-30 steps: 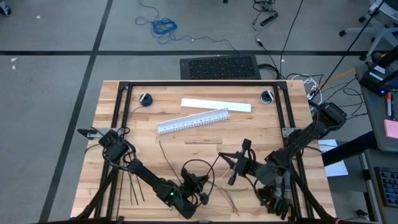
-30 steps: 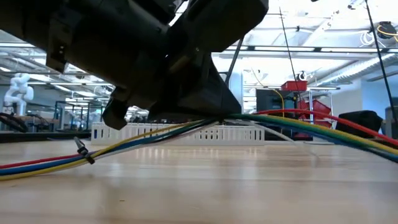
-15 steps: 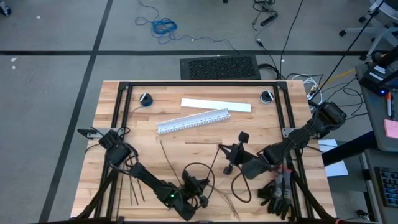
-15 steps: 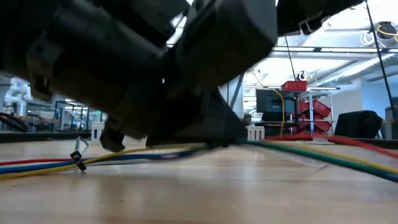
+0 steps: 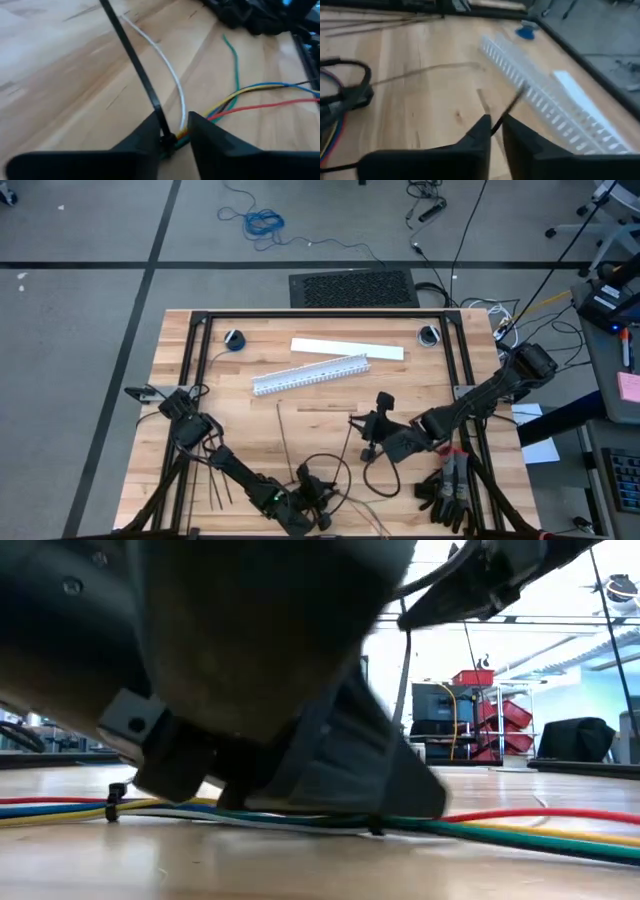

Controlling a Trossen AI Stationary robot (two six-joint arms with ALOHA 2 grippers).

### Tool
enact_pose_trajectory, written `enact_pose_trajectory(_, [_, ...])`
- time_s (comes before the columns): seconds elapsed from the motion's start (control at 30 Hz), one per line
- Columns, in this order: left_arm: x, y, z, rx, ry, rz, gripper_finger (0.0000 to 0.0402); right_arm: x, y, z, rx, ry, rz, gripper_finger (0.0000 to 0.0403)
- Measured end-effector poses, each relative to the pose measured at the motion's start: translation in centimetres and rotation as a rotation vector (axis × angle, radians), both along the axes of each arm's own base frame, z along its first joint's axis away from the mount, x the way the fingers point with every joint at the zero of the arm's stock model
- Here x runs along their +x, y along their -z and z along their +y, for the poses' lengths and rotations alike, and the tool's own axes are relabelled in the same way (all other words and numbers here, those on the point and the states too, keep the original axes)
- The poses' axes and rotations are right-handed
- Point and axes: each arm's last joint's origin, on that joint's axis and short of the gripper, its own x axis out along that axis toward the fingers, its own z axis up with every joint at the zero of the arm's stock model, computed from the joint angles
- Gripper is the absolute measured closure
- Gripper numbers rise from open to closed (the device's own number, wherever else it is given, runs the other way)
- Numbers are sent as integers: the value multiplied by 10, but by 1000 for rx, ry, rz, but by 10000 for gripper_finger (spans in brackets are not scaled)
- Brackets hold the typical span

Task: Ziptie cables
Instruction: Wrap the colored loose cables with the black zip tie

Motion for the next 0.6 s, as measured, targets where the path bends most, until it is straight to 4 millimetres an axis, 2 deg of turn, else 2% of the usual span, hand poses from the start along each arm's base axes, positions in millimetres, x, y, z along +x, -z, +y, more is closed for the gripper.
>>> enact_pose_trajectory(0.13, [2, -6, 1, 25, 9, -15, 253, -9, -15, 2, -28, 46, -68, 298])
enact_pose_trajectory(0.27, [4, -23, 3, 25, 0, -44, 216, -24, -32, 0, 9, 177, -185, 263])
enact_pose_trajectory(0.37, [5, -38, 4, 40, 9, -66, 205, -33, -38, -6, 50, 219, -197, 256])
enact_pose_trajectory(0.47, [2, -59, 3, 54, 23, -93, 202, -36, -33, -10, 84, 188, -123, 252])
enact_pose_trajectory(0.53, [-1, -73, 1, 58, 35, -110, 202, -38, -29, -6, 121, 145, -84, 252])
enact_pose_trajectory(0.6, [-9, -87, -2, 82, 38, -116, 201, -41, -28, 7, 174, 88, -99, 256])
